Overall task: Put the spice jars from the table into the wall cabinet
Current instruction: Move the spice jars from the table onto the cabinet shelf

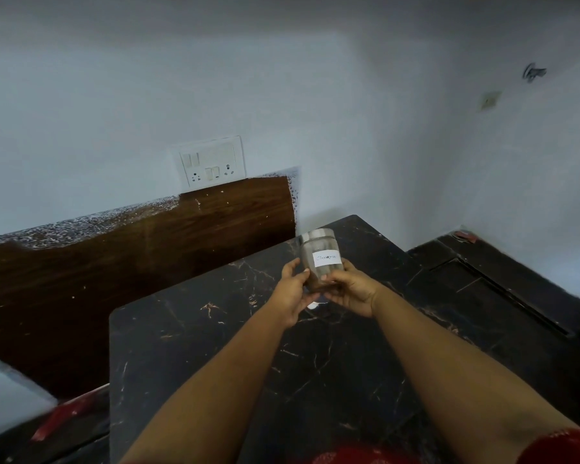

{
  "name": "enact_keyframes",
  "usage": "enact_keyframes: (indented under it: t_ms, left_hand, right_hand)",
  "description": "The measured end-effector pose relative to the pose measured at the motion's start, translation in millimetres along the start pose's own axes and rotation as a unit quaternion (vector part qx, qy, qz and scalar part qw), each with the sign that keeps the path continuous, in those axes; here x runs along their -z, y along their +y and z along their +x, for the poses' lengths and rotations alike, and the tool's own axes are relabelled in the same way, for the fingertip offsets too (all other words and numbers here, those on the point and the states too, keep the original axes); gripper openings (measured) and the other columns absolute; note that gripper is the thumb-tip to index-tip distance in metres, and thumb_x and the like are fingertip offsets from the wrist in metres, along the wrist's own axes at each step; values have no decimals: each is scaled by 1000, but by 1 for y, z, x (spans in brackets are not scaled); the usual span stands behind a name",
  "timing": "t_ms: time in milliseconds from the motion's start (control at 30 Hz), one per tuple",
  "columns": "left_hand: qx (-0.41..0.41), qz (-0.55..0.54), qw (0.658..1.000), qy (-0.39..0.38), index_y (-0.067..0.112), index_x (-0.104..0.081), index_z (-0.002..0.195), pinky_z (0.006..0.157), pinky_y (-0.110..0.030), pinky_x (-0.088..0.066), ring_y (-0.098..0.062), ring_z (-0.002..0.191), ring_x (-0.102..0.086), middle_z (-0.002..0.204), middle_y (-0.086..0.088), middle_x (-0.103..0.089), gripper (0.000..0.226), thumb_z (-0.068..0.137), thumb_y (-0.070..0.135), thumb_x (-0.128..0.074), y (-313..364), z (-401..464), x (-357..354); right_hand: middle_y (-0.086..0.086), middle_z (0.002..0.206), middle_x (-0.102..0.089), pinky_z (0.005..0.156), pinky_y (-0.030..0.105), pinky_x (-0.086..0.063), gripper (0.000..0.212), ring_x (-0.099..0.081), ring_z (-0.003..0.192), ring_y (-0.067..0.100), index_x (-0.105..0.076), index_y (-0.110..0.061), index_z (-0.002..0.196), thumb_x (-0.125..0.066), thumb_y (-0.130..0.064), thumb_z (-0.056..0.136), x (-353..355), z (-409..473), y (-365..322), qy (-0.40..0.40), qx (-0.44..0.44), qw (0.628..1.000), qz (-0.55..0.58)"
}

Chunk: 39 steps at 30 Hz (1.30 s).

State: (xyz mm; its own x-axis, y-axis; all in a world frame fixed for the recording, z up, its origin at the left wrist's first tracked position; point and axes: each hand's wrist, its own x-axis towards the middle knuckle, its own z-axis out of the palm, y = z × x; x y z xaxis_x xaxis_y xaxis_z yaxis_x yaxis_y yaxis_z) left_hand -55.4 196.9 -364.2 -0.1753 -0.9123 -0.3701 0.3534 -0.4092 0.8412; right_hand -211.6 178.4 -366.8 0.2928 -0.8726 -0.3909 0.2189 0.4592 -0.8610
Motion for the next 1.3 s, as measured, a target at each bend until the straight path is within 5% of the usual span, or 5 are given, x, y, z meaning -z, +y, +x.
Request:
enact_keyframes:
  t_ms: [300,567,1033,1167,1300]
  left_hand:
    - [-61,73,995,38,20,-46,127,95,-39,-52,-25,104,-66,120,-8,-62,26,101,18,-47,29,6,-9]
    - [-168,149,970,96,24,-59,109,92,-38,-49,-24,108,-63,112,-7,-67,19,95,13,-52,99,15,-38]
    - [-406,244,871,131,24,-42,144,109,-40,-40,-19,126,-48,140,0,-49,42,102,27,-44,306,-6,-125]
    - [-471,386,783,129,22,-41,143,103,-30,-36,-14,127,-44,136,7,-50,41,103,33,-40,359,-14,-147]
    - [-486,616,552,283,19,-41,142,108,-40,-33,-26,136,-34,139,-5,-52,44,103,37,-33,411,-5,-142]
  right_hand:
    - [5,131,-52,98,44,-49,102,-56,116,25,-32,-21,136,-87,-50,55,-17,17,-28,166,58,960,-220]
    - [6,121,-48,89,37,-53,89,-55,110,24,-44,-16,130,-81,-45,55,-45,26,-103,245,208,879,-352]
    - [1,121,-58,85,31,-53,81,-59,106,19,-46,-19,130,-84,-43,63,-114,4,-325,205,452,820,-285]
    - [1,118,-60,74,25,-44,71,-58,100,17,-45,-16,132,-81,-32,73,-128,0,-386,207,492,805,-259]
    - [-1,111,-59,73,24,-44,69,-55,94,14,-47,-12,128,-83,-32,72,-140,13,-433,212,516,778,-290]
